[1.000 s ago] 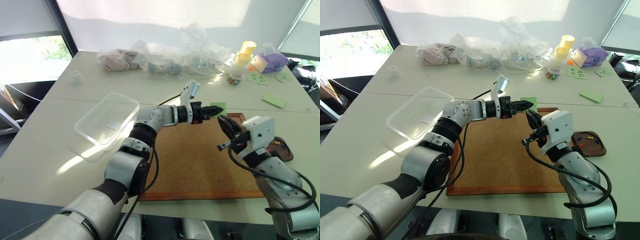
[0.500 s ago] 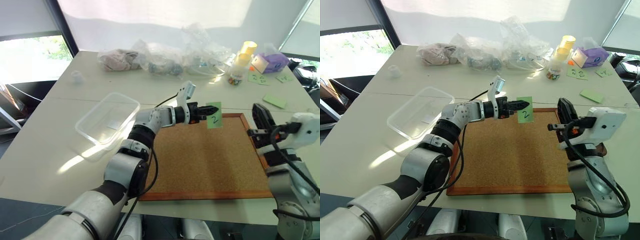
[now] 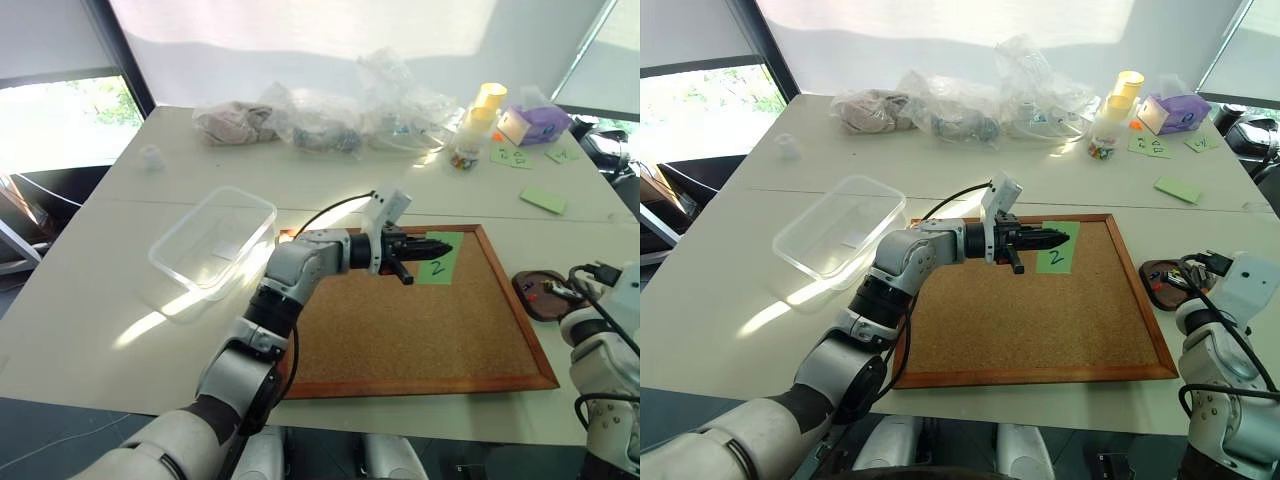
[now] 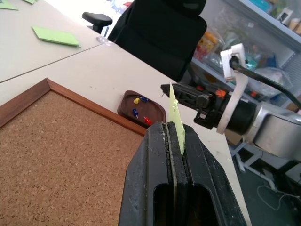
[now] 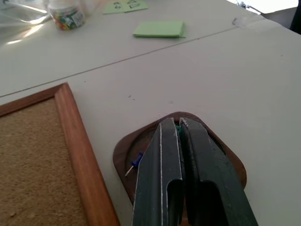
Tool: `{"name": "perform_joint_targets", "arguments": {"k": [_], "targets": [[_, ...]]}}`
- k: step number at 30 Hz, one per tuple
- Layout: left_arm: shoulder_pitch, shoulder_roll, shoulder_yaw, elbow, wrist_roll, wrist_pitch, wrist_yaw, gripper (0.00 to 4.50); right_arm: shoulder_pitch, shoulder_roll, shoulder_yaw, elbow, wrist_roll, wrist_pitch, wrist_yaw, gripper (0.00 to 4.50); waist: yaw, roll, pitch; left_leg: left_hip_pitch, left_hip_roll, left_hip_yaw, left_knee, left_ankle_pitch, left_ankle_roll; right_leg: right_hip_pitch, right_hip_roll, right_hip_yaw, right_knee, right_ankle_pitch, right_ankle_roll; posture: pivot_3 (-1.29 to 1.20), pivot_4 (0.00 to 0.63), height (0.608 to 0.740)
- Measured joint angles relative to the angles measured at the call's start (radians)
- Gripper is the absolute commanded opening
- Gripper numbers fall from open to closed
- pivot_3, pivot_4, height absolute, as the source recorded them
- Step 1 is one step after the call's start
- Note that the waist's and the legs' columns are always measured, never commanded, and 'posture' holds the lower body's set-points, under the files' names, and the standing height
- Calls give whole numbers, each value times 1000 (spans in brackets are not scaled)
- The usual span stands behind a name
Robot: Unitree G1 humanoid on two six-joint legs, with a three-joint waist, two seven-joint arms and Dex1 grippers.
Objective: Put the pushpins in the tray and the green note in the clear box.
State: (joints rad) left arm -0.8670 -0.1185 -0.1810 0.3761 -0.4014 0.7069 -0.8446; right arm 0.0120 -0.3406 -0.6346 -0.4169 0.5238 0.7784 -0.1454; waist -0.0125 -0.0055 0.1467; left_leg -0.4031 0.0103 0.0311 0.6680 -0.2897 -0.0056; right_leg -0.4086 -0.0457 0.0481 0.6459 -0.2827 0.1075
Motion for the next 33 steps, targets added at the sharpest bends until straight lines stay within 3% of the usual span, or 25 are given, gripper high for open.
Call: {"name": "perform_joint_targets", "arguments": {"k": [8, 12, 18, 26, 33], "targets": [[24, -3, -11, -1, 1, -17, 7, 25, -52, -33, -3, 103, -13, 33, 6, 0, 0, 0, 0, 0, 0, 0, 0, 0, 0, 0, 0, 0, 0, 0, 0, 0, 150, 740], [36, -3, -21, -2, 2, -18, 12, 0, -55, -32, -2, 124, -20, 33, 10, 1343, 0, 0, 0, 0, 0, 0, 0, 0, 0, 0, 0, 0, 0, 0, 0, 0, 150, 740], [36, -2, -22, -2, 2, -18, 18, 0, -71, -27, -4, 137, -18, 34, 12, 4478, -1, 0, 0, 0, 0, 0, 0, 0, 0, 0, 0, 0, 0, 0, 0, 0, 150, 740], [36, 1, -23, -3, 2, -18, 20, 0, -64, -10, -28, 127, 11, 33, 17, 4478, 0, 0, 0, 0, 0, 0, 0, 0, 0, 0, 0, 0, 0, 0, 0, 0, 150, 740], [20, 31, -15, -6, 12, -71, 21, 0, -25, 20, -89, -42, 143, -1, 87, 4478, -1, 0, 0, 0, 1, 0, 0, 0, 0, 0, 1, 0, 0, 0, 0, 0, 150, 740]]}}
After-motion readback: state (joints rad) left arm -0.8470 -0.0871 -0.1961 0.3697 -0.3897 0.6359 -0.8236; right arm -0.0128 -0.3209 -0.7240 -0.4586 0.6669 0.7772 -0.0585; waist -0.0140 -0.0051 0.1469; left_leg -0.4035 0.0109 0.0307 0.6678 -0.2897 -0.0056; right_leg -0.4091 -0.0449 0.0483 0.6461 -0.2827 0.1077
